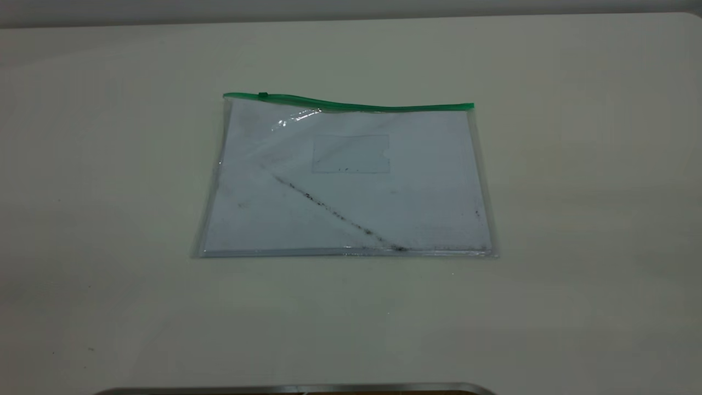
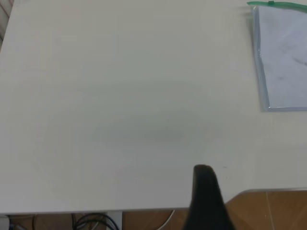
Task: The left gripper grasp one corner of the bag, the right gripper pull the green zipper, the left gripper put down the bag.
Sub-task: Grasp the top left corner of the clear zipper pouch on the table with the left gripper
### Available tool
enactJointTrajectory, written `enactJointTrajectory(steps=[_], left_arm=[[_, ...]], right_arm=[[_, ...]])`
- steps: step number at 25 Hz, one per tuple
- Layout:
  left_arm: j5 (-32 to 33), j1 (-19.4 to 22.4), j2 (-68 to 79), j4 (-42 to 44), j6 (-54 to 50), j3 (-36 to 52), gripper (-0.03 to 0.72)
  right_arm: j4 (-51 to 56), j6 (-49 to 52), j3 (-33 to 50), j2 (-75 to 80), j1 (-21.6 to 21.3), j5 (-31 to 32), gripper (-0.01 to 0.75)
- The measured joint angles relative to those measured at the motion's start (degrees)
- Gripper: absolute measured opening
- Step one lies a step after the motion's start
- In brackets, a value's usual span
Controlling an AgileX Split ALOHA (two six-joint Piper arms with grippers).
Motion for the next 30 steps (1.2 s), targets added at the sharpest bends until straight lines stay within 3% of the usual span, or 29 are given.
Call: enactJointTrajectory(steps=[17,22,30], left_arm=[[-0.8,0.0,1.9,0.4,-0.8,-1.1,0.589],[-8.1,0.0,16.5,0.3,-2.9,-6.6,0.589],[-26.3,0.0,50.0,-1.6,-2.6,-14.3,0.589]], right_arm=[[0.1,0.7,0.0,0.0,0.0,0.0,0.539],[0.3,2.1,0.0,0.0,0.0,-0.5,0.539],[0.5,3.5,-4.1,12.1,0.0,-2.4,0.539]])
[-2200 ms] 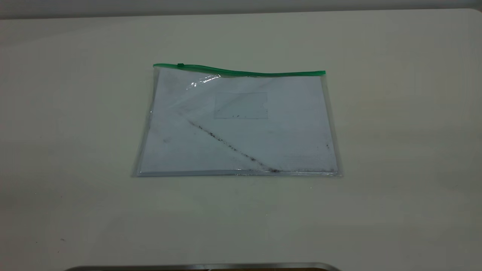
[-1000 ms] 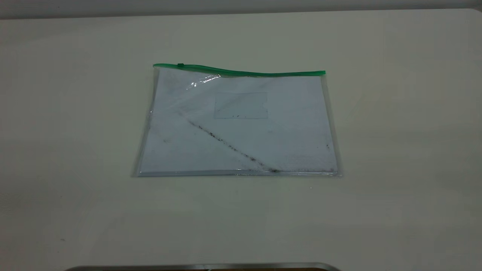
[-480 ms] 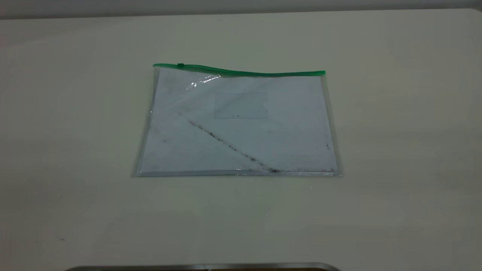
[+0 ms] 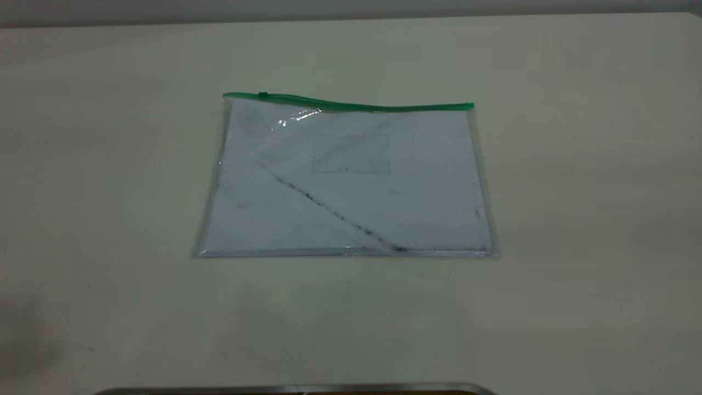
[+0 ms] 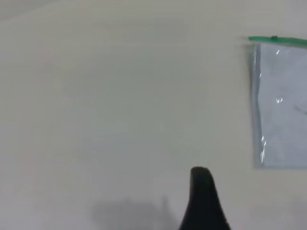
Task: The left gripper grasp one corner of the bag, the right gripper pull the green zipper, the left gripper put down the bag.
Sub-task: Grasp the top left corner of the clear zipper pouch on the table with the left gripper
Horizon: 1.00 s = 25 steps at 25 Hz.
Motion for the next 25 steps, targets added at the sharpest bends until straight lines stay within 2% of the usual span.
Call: enactJointTrajectory(steps=[6,11,15,21,25], left_arm=[[-13.6,-0.3,23.9,-9.2,3.9,-6.4,0.589],[-16.4,-0.7,43.4,-15.9,13.6,-14.2,0.589],[-15.4,-0.9,57.2,-24.0,21.6,-22.7,0.589],[-6.1,-1.1,73.4,-40.1,39.4,-35.9,0.589],[-4.8,-1.1,79.1,-45.0,46.5,-40.1,0.589]], right_arm=[[1.9,0.1,-2.2,13.3,0.0,-7.3,0.539],[3.9,0.0,-2.6,22.8,0.0,-10.0,0.539],[4.3,0.0,-2.6,29.8,0.0,-14.4,0.539],[4.4,0.0,-2.6,39.1,0.0,-20.5,0.539],[4.4,-0.2,-3.1,44.6,0.0,-23.0,0.539]])
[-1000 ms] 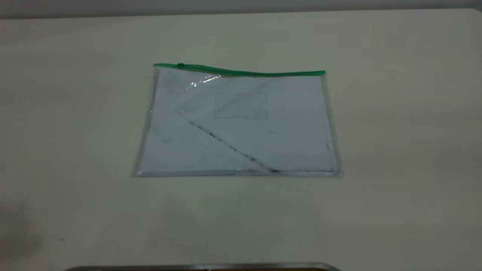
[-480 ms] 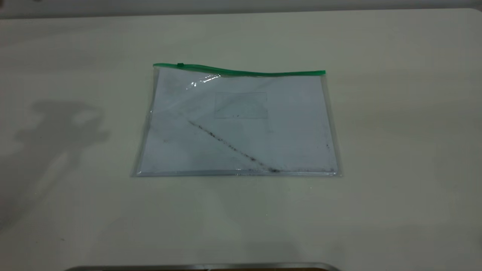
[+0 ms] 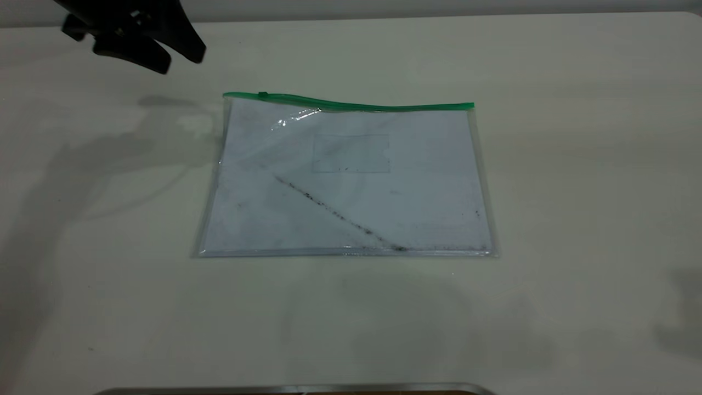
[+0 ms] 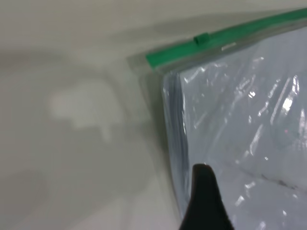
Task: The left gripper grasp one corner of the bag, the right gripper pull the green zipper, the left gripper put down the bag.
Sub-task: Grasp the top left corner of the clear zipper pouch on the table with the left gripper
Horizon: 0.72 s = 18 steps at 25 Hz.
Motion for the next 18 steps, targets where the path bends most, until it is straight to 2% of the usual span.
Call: enactJointTrajectory(steps=[7,14,18], left_arm=[[0.9,0.0,7.1,-3.7,4.9,-4.7,0.589],[1.4,0.0,13.3,-11.2,13.3,-8.4,0.589],[1.4,0.0,15.8,-12.6,15.2,-9.7,0.589]], right_arm=[[0.1,-1.0,-2.9,7.3,0.0,-1.7,0.539],[0.1,-1.3,-2.9,8.6,0.0,-1.9,0.539],[0.1,-1.3,-2.9,8.6,0.0,-2.1,0.539]])
